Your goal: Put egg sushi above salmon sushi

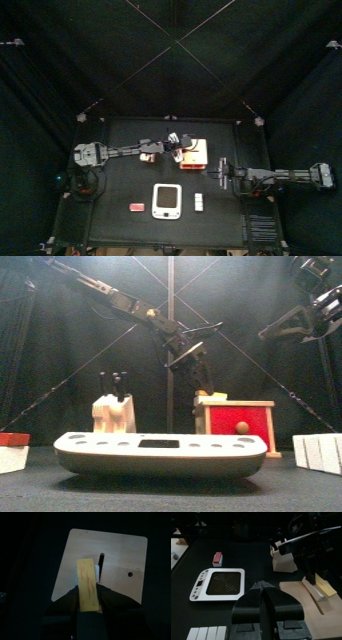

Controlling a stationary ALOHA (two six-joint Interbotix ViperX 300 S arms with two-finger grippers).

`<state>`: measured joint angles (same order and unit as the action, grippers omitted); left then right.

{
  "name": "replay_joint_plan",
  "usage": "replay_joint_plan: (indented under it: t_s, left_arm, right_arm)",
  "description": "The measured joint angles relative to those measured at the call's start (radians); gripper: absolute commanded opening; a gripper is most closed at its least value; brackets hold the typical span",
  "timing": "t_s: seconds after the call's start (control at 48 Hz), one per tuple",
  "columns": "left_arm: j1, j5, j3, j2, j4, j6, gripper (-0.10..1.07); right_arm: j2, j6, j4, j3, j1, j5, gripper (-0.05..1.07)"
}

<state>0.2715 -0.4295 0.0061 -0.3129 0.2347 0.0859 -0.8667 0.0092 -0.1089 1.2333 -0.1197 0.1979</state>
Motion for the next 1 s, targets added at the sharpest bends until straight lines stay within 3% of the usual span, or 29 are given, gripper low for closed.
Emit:
replay_joint_plan:
  t_s: [0.188,0.458,0.625,1.0]
  left_arm:
    - [-0.014,0.0,0.0,0.015,0.0,0.0,0.56]
    - [-0.054,-0.028,0.06,0.161,-0.002,0.0,0.56]
    - [-0.092,-0.041,0.149,0.267,-0.002,0.0,0.56]
    - [-0.238,0.021,0.502,0.597,-0.02,0.002,0.55]
  right_arm:
    - [-0.002,0.0,0.0,0.0,0.0,0.0,0.01]
    - [0.0,0.0,0.0,0.0,0.0,0.0,0.01]
    - [-0.002,0.0,0.0,0.0,0.0,0.002,0.01]
    - [0.0,0.0,0.0,0.0,0.0,0.0,0.01]
